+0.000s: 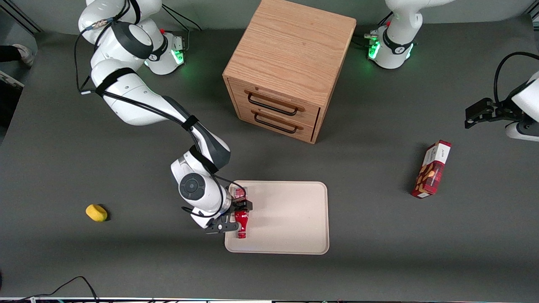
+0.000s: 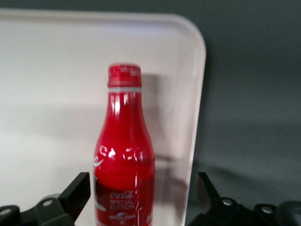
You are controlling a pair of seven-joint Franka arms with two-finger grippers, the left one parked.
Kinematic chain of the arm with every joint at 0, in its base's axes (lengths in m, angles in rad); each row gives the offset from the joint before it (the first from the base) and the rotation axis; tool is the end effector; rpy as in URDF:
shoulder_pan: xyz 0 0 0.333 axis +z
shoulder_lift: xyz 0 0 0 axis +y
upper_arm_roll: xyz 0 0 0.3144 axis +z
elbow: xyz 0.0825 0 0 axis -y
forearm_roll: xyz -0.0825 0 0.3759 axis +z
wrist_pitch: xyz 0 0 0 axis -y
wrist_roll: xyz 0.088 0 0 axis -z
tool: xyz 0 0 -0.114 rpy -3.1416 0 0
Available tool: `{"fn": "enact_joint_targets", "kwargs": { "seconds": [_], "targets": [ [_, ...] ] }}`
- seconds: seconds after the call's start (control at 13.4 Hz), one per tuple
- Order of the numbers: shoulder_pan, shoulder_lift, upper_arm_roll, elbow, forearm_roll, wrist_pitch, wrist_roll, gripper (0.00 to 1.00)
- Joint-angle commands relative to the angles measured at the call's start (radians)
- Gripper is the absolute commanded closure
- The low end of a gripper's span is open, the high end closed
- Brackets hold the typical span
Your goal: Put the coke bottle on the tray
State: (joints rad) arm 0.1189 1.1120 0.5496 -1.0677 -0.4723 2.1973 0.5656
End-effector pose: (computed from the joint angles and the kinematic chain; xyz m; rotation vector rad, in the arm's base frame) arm 0.7025 0.3366 0.2009 -2.9931 -0.0756 -0.1270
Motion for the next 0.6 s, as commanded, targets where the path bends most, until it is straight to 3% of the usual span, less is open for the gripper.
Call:
{"fn": "enact_joint_targets", "kwargs": {
  "seconds": [0.0,0.15,0.37,0.52],
  "targets": [
    [-0.001,-0.069,-0.005,-0.006,-0.02,-0.043,0.014,0.0],
    [-0.01,-0.141,0.0,-0.006,-0.016,-0.103,0.011,0.0],
    [-0.022,-0.306,0.01,-0.008,-0.002,-0.319,0.011,0.0],
    [-0.039,-0.421,0.015,-0.008,0.055,-0.475,0.008,0.0]
  ]
}}
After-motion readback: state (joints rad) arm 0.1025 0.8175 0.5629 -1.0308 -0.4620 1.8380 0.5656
